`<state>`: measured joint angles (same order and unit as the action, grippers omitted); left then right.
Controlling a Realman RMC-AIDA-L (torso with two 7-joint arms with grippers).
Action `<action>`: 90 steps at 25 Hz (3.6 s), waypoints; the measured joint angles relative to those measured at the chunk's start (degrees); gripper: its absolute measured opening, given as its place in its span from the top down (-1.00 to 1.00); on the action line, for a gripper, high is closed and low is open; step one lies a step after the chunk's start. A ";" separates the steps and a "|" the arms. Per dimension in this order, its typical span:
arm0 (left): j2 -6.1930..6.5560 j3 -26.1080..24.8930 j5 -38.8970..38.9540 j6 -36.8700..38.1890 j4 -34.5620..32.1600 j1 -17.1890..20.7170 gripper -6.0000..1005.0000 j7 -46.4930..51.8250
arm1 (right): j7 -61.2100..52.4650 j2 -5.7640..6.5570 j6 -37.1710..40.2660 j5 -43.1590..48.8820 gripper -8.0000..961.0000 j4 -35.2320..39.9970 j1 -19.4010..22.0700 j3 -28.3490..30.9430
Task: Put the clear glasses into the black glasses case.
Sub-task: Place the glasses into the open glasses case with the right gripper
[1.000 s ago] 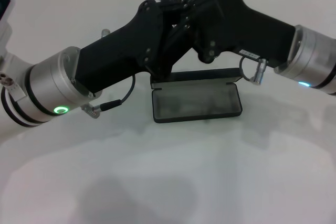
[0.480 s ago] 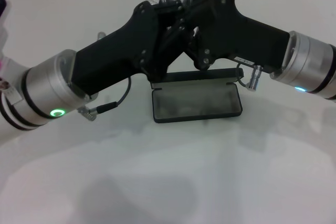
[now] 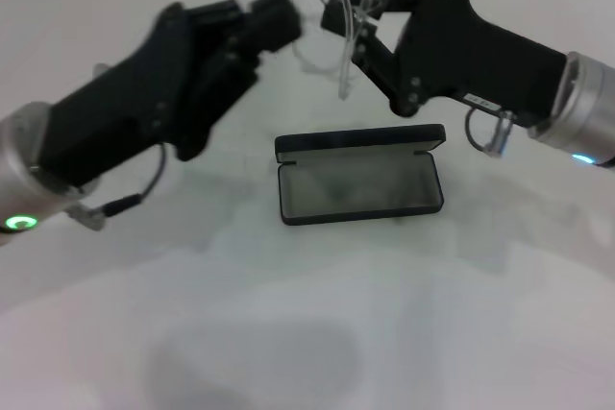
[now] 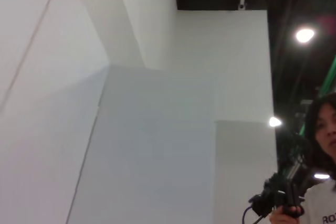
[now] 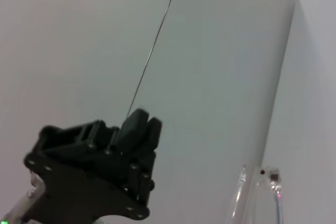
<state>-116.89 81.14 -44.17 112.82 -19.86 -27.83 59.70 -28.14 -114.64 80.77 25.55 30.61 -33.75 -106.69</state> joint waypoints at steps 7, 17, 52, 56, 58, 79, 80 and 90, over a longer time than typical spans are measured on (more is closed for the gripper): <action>7.05 -1.31 0.00 0.64 -0.29 2.33 0.88 1.02 | -23.76 4.60 -11.78 28.98 0.68 25.65 9.72 4.96; 9.57 -9.20 -0.98 0.75 -6.51 8.92 0.88 3.48 | -70.79 -0.54 -12.57 95.76 0.68 64.15 15.63 5.55; 6.57 -10.83 -3.29 0.64 -6.06 9.15 0.88 2.87 | -100.55 -1.55 -29.53 141.01 0.67 56.73 3.38 -22.73; 6.42 -10.83 -3.29 0.64 -6.11 9.10 0.88 2.87 | -100.56 -1.55 -29.65 141.21 0.67 56.26 3.30 -22.79; 6.40 -10.83 -3.29 0.64 -6.20 9.06 0.88 2.87 | -100.57 -1.55 -29.68 141.33 0.67 55.94 3.23 -22.80; 6.14 -10.83 -3.22 0.82 -6.15 9.45 0.88 2.62 | -100.62 -1.55 -32.52 142.94 0.66 54.55 3.40 -23.58; 6.15 -10.83 -3.21 0.82 -6.14 9.45 0.88 2.61 | -100.62 -1.55 -32.54 142.94 0.66 54.55 3.41 -23.58; 6.15 -10.83 -3.22 0.82 -6.33 9.64 0.88 2.61 | -100.62 -1.55 -32.24 142.95 0.65 55.67 3.98 -24.04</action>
<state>-110.74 70.31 -47.39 113.64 -26.19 -18.19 62.31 -128.76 -116.19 48.53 168.50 86.28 -29.77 -130.73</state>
